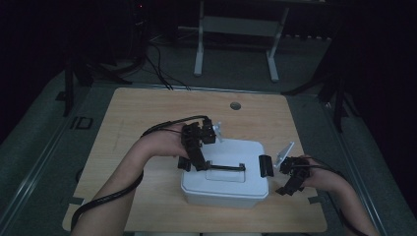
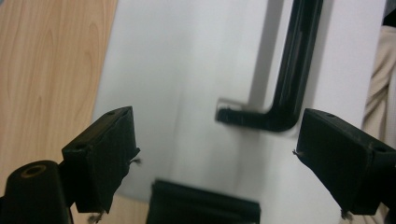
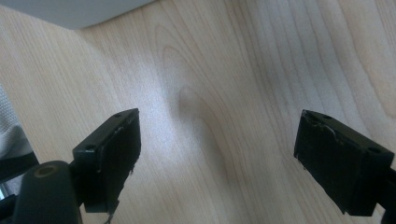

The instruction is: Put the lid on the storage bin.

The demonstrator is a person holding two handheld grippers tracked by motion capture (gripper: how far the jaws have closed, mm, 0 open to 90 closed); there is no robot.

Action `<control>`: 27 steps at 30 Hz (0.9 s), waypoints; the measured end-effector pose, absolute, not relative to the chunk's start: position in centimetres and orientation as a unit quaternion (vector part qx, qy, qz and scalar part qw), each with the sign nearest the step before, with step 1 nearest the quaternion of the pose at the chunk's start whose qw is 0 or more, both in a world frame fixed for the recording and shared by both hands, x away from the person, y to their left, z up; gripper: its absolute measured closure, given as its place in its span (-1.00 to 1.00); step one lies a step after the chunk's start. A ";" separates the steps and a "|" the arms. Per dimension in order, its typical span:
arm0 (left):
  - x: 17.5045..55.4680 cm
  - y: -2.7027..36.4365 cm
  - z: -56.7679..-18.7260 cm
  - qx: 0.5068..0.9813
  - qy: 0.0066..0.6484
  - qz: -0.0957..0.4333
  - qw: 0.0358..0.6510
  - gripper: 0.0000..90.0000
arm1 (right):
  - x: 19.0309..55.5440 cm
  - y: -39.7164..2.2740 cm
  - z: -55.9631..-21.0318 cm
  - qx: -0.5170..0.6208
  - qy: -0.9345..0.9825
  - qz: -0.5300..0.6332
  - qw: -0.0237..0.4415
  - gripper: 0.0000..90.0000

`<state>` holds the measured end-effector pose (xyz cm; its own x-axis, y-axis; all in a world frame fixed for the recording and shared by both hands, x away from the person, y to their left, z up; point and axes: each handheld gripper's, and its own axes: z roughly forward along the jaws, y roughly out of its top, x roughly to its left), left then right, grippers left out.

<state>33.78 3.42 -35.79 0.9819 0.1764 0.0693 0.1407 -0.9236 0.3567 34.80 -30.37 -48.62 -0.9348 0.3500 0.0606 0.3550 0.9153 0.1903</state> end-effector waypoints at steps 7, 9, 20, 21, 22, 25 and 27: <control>33.2 5.6 -36.0 0.976 0.097 0.064 0.182 -0.73 | 34.9 -30.3 -48.5 -0.186 -0.977 -0.104 0.003 -0.68; 32.9 6.5 -36.2 0.975 0.102 0.060 0.187 -0.73 | 34.9 -30.4 -48.6 -0.188 -0.977 -0.104 0.001 -0.68; 32.2 10.7 -36.2 0.964 0.134 0.065 0.220 -0.73 | 34.9 -30.5 -48.8 -0.191 -0.976 -0.107 0.002 -0.68; 32.2 11.1 -36.3 0.963 0.138 0.061 0.224 -0.73 | 34.9 -30.5 -48.8 -0.193 -0.975 -0.109 0.001 -0.68; 32.1 11.4 -36.3 0.962 0.143 0.063 0.226 -0.73 | 34.9 -30.6 -48.7 -0.191 -0.975 -0.111 -0.001 -0.68; 32.0 12.5 -36.8 0.960 0.151 0.061 0.227 -0.73 | 34.8 -30.7 -48.6 -0.195 -0.974 -0.116 -0.002 -0.68; 31.9 13.3 -37.2 0.959 0.159 0.061 0.226 -0.73 | 34.8 -30.8 -48.6 -0.196 -0.974 -0.116 -0.002 -0.68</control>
<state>31.90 13.31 -37.24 0.9422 0.3320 0.0452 0.2770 -0.8478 0.4523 34.79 -30.79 -48.57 -0.9229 0.3829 0.0408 0.3818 0.8959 0.2270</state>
